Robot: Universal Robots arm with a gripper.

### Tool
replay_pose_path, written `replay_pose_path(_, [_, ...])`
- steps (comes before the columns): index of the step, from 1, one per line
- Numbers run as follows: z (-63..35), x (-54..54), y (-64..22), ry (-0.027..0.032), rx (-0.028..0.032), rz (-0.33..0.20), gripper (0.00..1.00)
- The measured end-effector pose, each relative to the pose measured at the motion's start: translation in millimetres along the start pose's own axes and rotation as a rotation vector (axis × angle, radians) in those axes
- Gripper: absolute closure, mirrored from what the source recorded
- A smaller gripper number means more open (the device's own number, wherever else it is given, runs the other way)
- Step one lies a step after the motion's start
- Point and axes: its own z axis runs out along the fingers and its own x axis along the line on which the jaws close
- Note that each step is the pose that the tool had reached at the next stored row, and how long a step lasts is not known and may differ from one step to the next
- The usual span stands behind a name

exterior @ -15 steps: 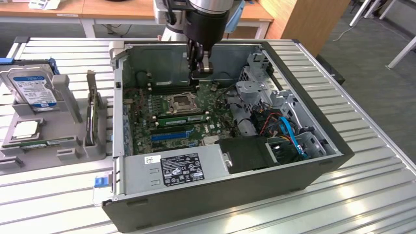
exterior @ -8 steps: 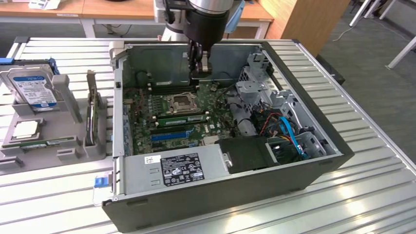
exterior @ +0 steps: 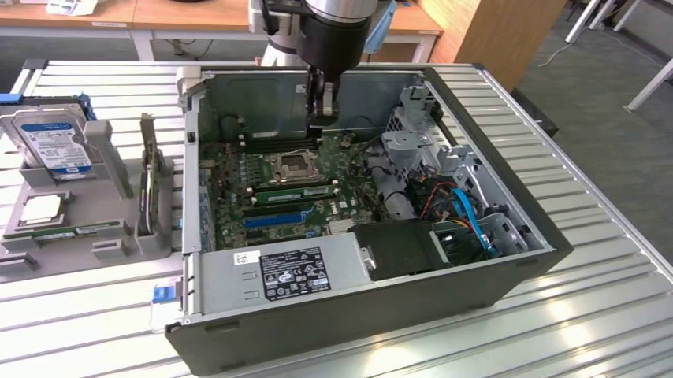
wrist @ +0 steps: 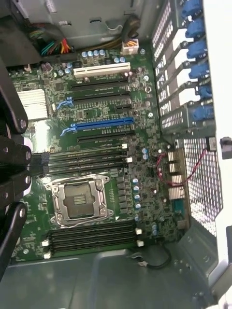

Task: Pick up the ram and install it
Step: 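Press down the ram until it locks into place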

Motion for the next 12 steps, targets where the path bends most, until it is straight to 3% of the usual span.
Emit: replay_pose_path(12, [0.0,0.0,0.0,-0.0051,0.0056,0.127,0.90])
